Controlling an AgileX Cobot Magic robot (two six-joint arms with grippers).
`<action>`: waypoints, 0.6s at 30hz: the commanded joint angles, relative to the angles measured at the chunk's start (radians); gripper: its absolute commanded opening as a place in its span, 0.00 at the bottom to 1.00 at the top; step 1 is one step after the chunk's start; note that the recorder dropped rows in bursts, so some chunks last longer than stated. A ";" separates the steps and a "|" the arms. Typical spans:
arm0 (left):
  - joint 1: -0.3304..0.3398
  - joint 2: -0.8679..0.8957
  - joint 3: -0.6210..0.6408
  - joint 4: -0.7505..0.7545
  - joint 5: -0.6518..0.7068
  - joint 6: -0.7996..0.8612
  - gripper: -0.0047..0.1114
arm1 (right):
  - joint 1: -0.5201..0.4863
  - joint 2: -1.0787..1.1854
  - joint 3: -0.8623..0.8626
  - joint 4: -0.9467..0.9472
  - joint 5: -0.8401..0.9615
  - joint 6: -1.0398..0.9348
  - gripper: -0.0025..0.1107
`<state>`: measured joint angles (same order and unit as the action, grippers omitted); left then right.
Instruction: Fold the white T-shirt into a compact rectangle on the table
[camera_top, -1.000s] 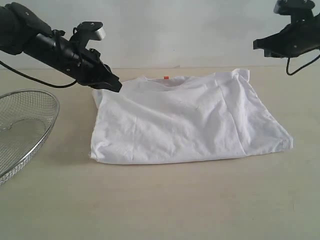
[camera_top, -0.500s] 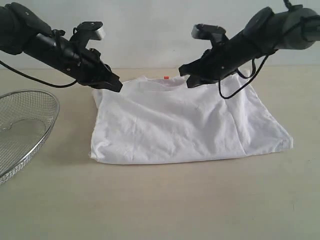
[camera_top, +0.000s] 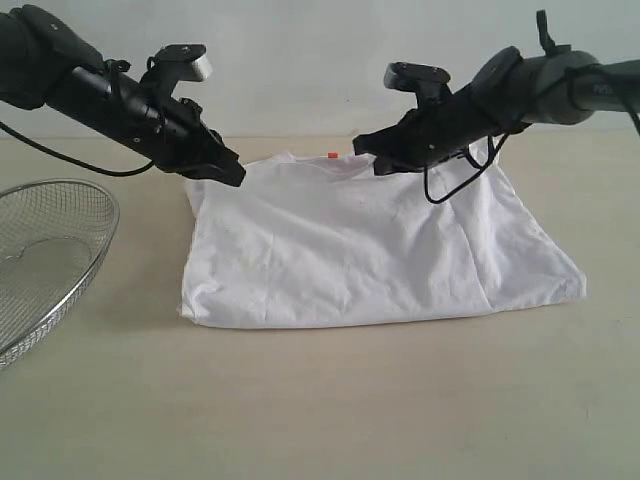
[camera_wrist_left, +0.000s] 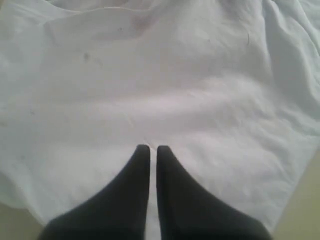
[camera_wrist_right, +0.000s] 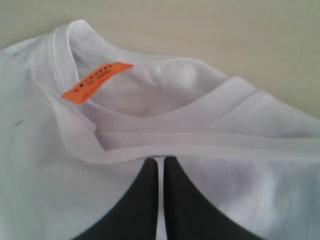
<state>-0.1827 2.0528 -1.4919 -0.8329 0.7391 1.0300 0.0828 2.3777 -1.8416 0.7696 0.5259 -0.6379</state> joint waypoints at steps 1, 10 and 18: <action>-0.001 -0.002 0.002 -0.016 0.014 -0.007 0.08 | -0.003 0.067 -0.121 0.004 -0.034 0.058 0.02; -0.001 -0.002 0.002 -0.016 0.017 -0.007 0.08 | -0.005 0.092 -0.300 0.000 0.052 0.155 0.02; -0.001 -0.002 0.002 -0.016 0.021 -0.007 0.08 | 0.019 0.077 -0.298 -0.055 0.254 0.165 0.02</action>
<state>-0.1827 2.0528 -1.4919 -0.8329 0.7496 1.0300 0.0900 2.4592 -2.1390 0.7438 0.7370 -0.4712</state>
